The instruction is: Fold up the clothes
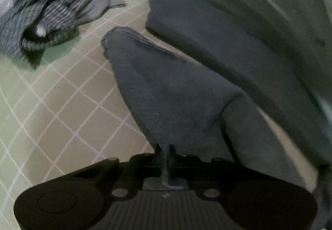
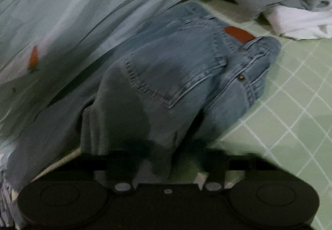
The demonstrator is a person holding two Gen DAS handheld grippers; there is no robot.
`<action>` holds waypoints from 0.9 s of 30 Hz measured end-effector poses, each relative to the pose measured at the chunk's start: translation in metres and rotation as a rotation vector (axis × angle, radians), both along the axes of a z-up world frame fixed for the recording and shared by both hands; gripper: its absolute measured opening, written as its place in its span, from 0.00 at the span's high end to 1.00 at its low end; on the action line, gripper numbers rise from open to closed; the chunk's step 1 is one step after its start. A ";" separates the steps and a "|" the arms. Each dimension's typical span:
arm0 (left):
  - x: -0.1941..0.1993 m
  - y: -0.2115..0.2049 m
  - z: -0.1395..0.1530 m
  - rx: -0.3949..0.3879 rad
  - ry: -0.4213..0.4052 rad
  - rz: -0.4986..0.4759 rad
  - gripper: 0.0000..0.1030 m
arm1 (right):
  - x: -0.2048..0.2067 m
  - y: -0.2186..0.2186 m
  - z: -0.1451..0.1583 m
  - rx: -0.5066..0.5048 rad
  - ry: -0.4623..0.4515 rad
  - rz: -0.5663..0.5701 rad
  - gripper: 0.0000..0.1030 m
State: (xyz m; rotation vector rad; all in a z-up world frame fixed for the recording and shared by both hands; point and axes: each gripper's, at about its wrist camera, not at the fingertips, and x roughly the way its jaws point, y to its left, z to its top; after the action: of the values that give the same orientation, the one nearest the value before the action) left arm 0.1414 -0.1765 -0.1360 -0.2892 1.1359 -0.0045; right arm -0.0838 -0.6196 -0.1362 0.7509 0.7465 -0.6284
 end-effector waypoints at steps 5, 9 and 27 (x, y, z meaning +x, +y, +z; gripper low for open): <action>-0.033 0.034 0.010 0.008 -0.028 0.069 0.97 | -0.034 0.012 0.018 -0.105 -0.034 0.002 0.97; -0.077 0.077 0.026 0.052 -0.046 0.135 0.96 | -0.075 0.020 0.041 -0.169 -0.044 -0.015 0.97; 0.038 0.025 0.094 0.047 -0.198 0.109 0.86 | -0.047 0.020 0.075 -0.265 -0.088 0.043 0.97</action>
State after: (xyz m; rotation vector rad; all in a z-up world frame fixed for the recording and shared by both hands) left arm 0.1797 -0.1517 -0.0425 -0.3015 0.9214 0.0880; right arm -0.1309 -0.5994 -0.0615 0.5136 0.5827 -0.6371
